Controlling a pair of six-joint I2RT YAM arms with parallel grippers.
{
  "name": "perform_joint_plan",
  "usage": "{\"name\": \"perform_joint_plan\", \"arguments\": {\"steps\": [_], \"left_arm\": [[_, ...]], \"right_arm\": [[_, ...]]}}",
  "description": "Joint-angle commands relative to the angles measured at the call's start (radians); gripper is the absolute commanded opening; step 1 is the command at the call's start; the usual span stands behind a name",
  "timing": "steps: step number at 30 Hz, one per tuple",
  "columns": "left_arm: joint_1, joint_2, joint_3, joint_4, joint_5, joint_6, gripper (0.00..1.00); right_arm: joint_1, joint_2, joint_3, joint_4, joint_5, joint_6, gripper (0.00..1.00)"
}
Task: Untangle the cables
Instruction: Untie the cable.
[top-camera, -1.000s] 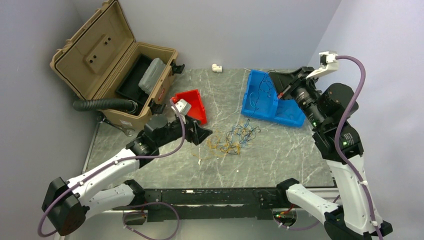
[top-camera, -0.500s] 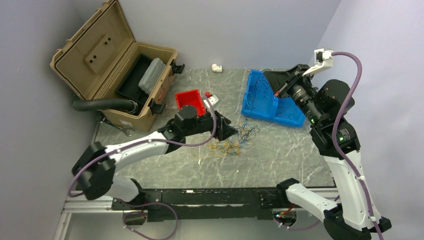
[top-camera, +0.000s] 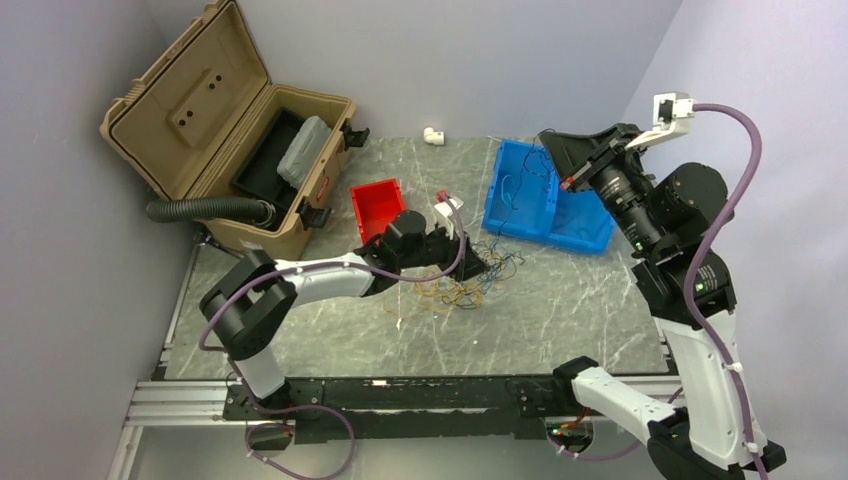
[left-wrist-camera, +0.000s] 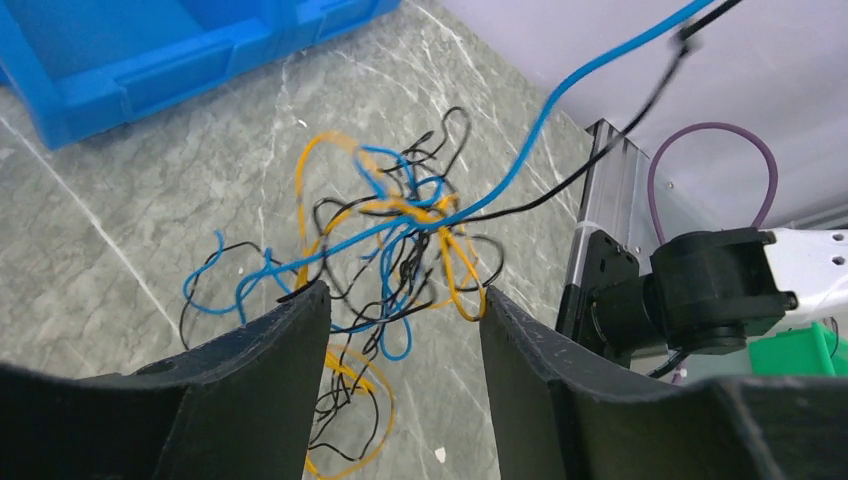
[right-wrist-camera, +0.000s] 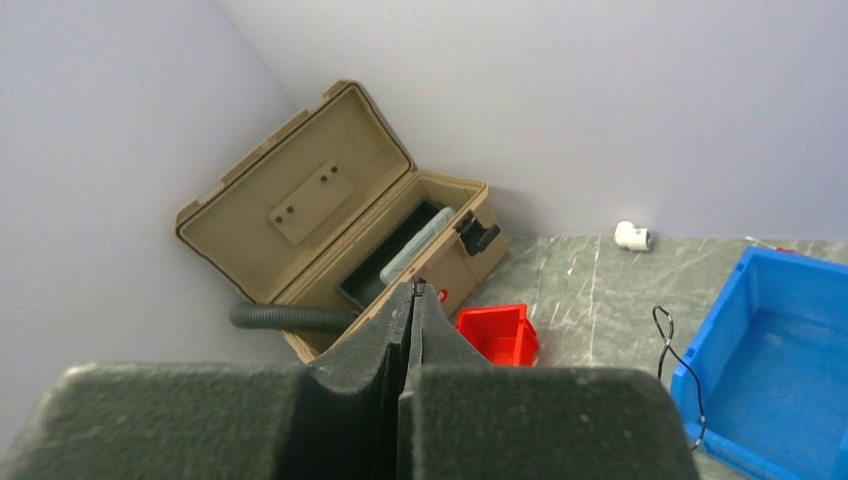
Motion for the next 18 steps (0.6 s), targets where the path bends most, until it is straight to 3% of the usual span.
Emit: {"name": "perform_joint_plan", "arguments": {"steps": [1,9,16,18], "left_arm": [[-0.012,0.070,0.039,0.097,0.040,-0.027,0.59],[-0.020,0.169,-0.014,0.170,0.036,-0.085,0.43],[-0.020,0.135,-0.113,0.201,0.025,-0.097,0.02],[-0.020,0.098,-0.154,0.195,0.006,-0.091,0.00]], "right_arm": [[-0.003,-0.007,0.090,0.050,0.060,0.003,0.00],[-0.003,0.031,0.274,0.082,0.192,-0.040,0.00],[-0.003,0.011,0.324,0.139,0.322,-0.092,0.00],[-0.003,-0.011,0.297,0.157,0.357,-0.103,0.00]]}}
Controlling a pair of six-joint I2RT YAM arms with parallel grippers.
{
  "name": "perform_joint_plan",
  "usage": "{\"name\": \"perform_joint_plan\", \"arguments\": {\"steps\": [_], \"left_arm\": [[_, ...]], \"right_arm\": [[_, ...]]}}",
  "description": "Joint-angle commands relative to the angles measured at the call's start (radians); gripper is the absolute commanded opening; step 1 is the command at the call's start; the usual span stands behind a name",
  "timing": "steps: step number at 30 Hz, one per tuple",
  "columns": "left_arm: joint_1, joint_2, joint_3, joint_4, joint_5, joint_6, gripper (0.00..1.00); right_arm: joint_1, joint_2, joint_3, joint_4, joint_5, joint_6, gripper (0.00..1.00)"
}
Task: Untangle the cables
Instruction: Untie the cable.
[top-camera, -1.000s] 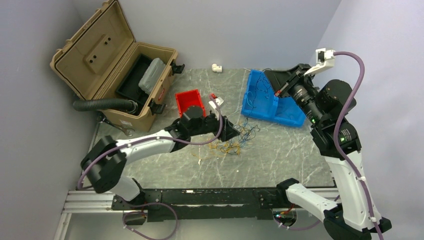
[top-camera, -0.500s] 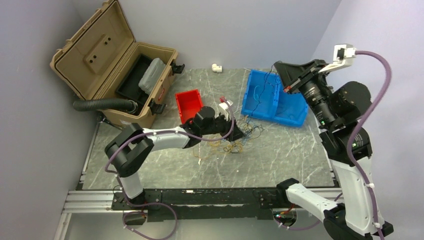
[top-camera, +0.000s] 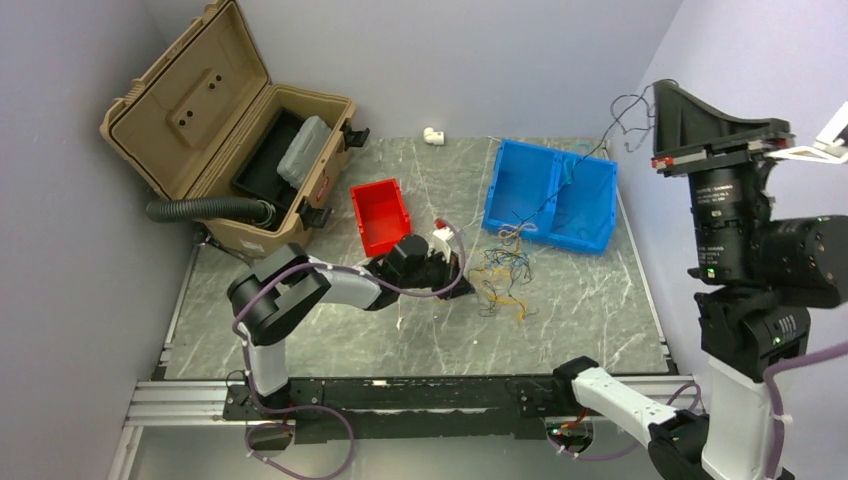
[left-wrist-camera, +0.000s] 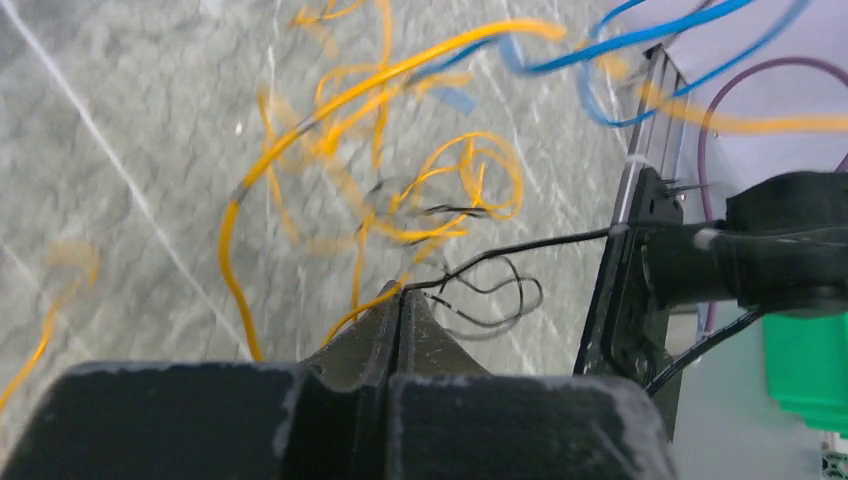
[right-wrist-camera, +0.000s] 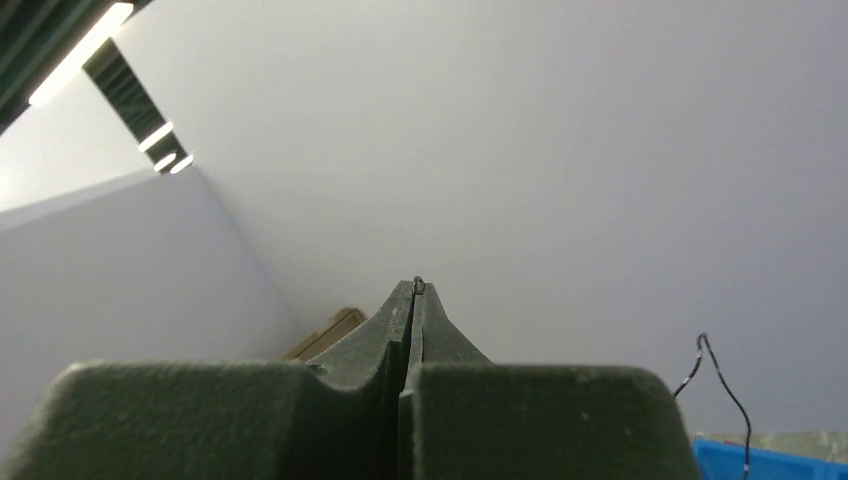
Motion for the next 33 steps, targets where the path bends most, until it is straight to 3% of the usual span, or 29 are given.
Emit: {"name": "perform_joint_plan", "arguments": {"steps": [1,6,13,18,24,27,33], "left_arm": [[-0.006,-0.098,-0.083,0.050,-0.019,0.000,0.00],[-0.006,-0.290,-0.199,-0.059,-0.097,0.039,0.00],[-0.002,-0.724,-0.296,-0.514,-0.396,0.103,0.00],[0.039,-1.016,-0.260,-0.857,-0.622,0.106,0.00],[0.076,-1.198,-0.145,-1.179,-0.847,0.088,0.00],[0.083,-1.250,-0.123,-1.214,-0.877,0.111,0.00],[0.083,-1.241,-0.145,-1.156,-0.788,0.120,0.00]], "right_arm": [[-0.003,-0.034,-0.028,0.086,0.123,-0.051,0.00],[-0.003,-0.077,-0.103,0.086,0.216,-0.086,0.00],[-0.001,-0.141,-0.248,0.064,0.336,-0.121,0.00],[-0.002,-0.163,-0.368,-0.002,0.391,-0.092,0.00],[-0.002,-0.179,-0.493,-0.085,0.425,-0.052,0.00],[-0.001,-0.177,-0.534,-0.106,0.373,-0.033,0.00],[-0.003,-0.137,-0.554,-0.102,0.150,-0.025,0.00]]}}
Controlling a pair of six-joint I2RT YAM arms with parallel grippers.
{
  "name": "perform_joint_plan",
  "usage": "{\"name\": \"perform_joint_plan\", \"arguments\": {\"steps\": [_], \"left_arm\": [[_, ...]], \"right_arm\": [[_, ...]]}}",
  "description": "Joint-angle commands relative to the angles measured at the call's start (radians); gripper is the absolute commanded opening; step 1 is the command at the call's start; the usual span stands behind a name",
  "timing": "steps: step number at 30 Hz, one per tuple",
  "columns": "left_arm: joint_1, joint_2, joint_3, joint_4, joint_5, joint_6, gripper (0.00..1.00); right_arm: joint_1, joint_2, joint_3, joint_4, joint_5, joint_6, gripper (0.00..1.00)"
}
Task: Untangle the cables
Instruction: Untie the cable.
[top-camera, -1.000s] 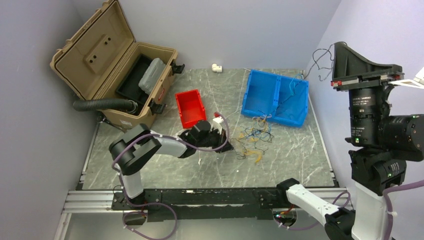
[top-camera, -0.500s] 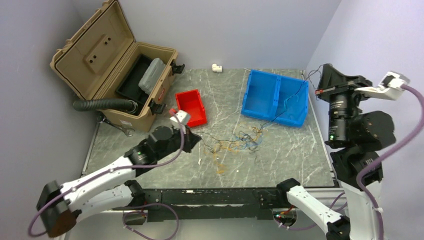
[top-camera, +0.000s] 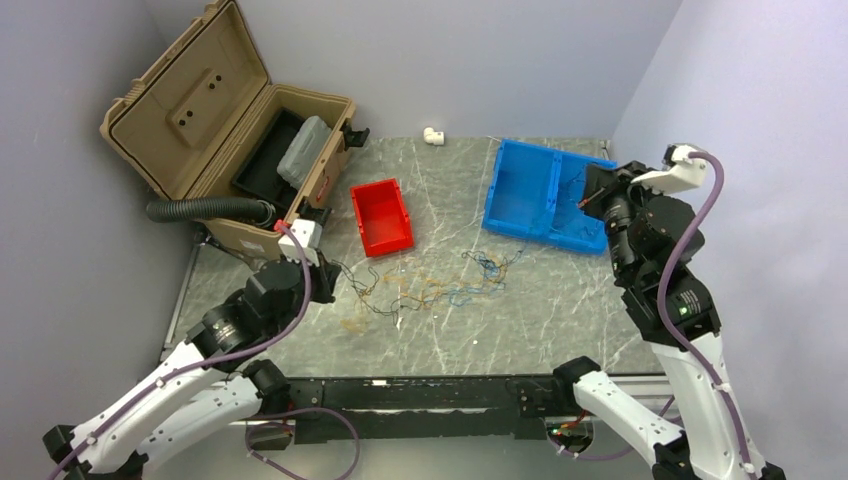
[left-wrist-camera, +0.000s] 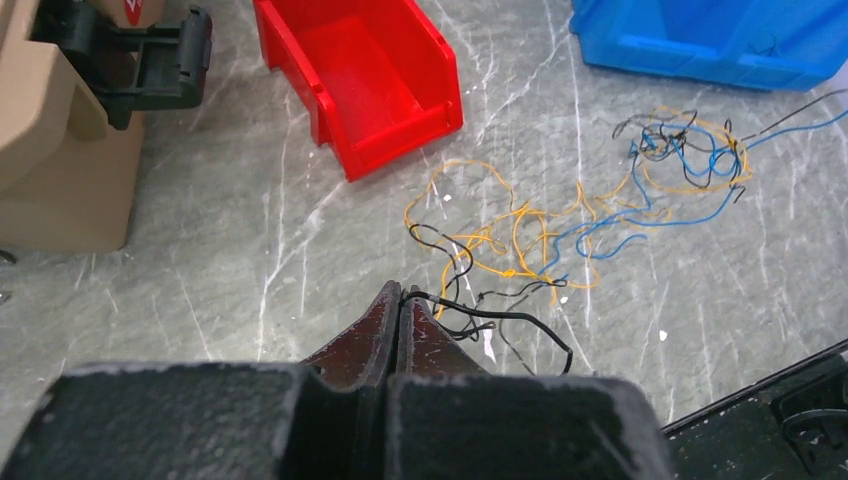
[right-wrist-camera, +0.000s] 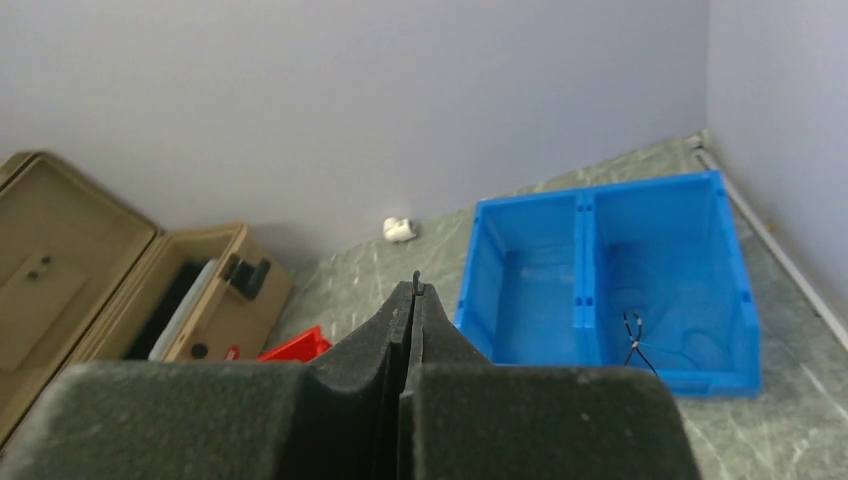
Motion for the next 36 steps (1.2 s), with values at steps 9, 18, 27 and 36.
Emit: {"name": "perform_joint_plan", "arguments": {"steps": [9,18,27,36], "left_arm": [[0.002,0.078,-0.013,0.031,0.069,0.010,0.00],[0.002,0.097,-0.013,0.059,0.099,0.016,0.00],[0.002,0.047,0.007,0.019,0.068,0.032,0.00],[0.001,0.027,0.071,0.023,0.128,0.073,0.00]], "right_arm": [[-0.002,0.057,-0.020,0.011,-0.306,0.011,0.00],[-0.001,0.084,-0.006,0.004,-0.390,-0.012,0.00],[0.000,0.070,-0.204,-0.035,-0.434,0.016,0.37],[0.053,0.156,-0.404,0.112,-0.785,-0.052,0.86]]}}
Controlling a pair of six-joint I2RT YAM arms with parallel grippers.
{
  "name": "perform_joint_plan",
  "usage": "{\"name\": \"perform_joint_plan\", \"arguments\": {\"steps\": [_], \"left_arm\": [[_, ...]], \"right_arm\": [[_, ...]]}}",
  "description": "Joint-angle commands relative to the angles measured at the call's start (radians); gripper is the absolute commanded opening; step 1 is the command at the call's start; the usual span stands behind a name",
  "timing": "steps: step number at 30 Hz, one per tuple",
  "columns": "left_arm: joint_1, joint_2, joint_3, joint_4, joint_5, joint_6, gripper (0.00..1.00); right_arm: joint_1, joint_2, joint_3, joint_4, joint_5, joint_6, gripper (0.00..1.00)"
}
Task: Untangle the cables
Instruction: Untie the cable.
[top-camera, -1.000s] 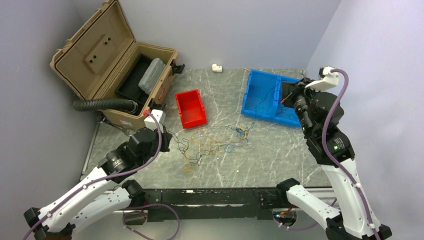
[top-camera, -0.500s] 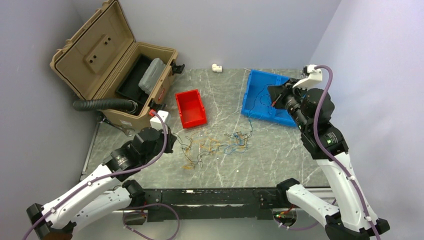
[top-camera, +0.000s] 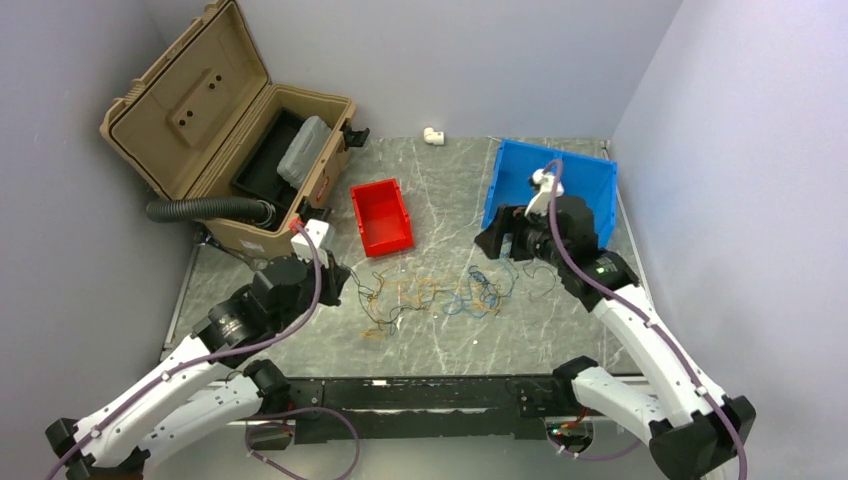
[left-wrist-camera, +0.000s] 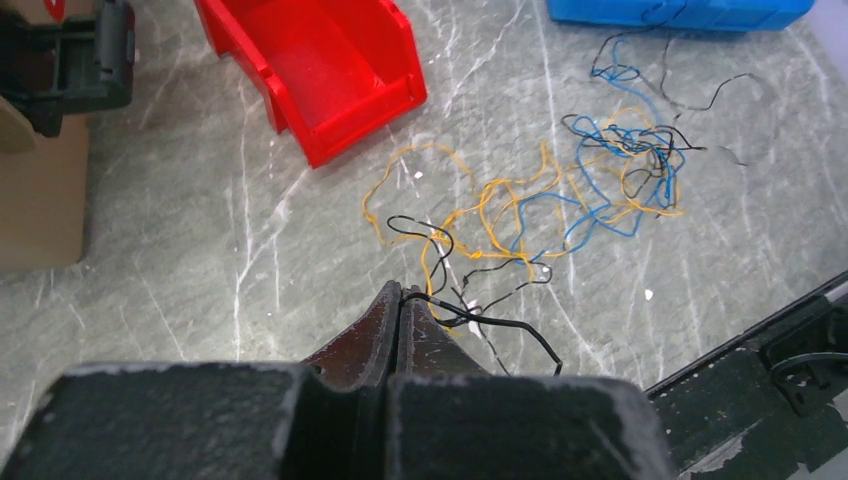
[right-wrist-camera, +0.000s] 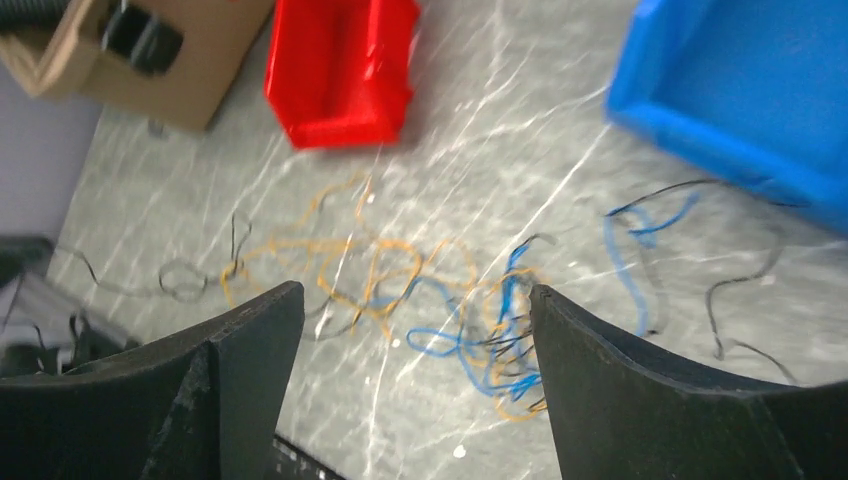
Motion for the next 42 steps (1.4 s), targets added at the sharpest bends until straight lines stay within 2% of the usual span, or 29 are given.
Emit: {"name": "perform_joint_plan", "arguments": {"steps": [1,7,14,19,23,30,34,35,37,40,42], "left_arm": [[0.003,-0.015,0.087,0.015,0.035,0.043,0.00],[0.002,-0.031,0.104,0.027,0.081,0.068,0.00],[0.002,-0.032,0.121,0.037,0.119,0.078,0.00],[0.002,-0.037,0.138,0.024,0.126,0.084,0.00],[0.002,-0.042,0.145,0.017,0.136,0.087,0.00],[0.002,-0.047,0.161,0.007,0.134,0.093,0.00],[0.001,-0.047,0.172,-0.001,0.121,0.095,0.00],[0.001,-0.047,0.173,0.000,0.118,0.096,0.00],[0.001,-0.047,0.175,0.002,0.110,0.098,0.00],[0.002,-0.046,0.193,-0.017,0.084,0.110,0.00],[0.002,-0.047,0.211,-0.043,0.037,0.121,0.00]], "right_arm": [[0.066,0.038,-0.082,0.146,-0.181,-0.029,0.85],[0.267,0.169,-0.139,0.289,-0.148,-0.064,0.83],[0.385,0.310,-0.196,0.550,-0.169,-0.179,0.83],[0.420,0.405,-0.240,0.766,-0.172,-0.240,0.89],[0.431,0.490,-0.207,0.832,-0.208,-0.276,0.89],[0.445,0.607,-0.184,0.941,-0.258,-0.268,0.85],[0.464,0.657,-0.189,0.996,-0.285,-0.248,0.80],[0.471,0.664,-0.192,1.007,-0.278,-0.241,0.75],[0.479,0.676,-0.202,1.016,-0.245,-0.221,0.58],[0.479,0.656,-0.261,1.053,-0.160,-0.165,0.22],[0.479,0.615,-0.310,1.058,-0.081,-0.135,0.02]]}}
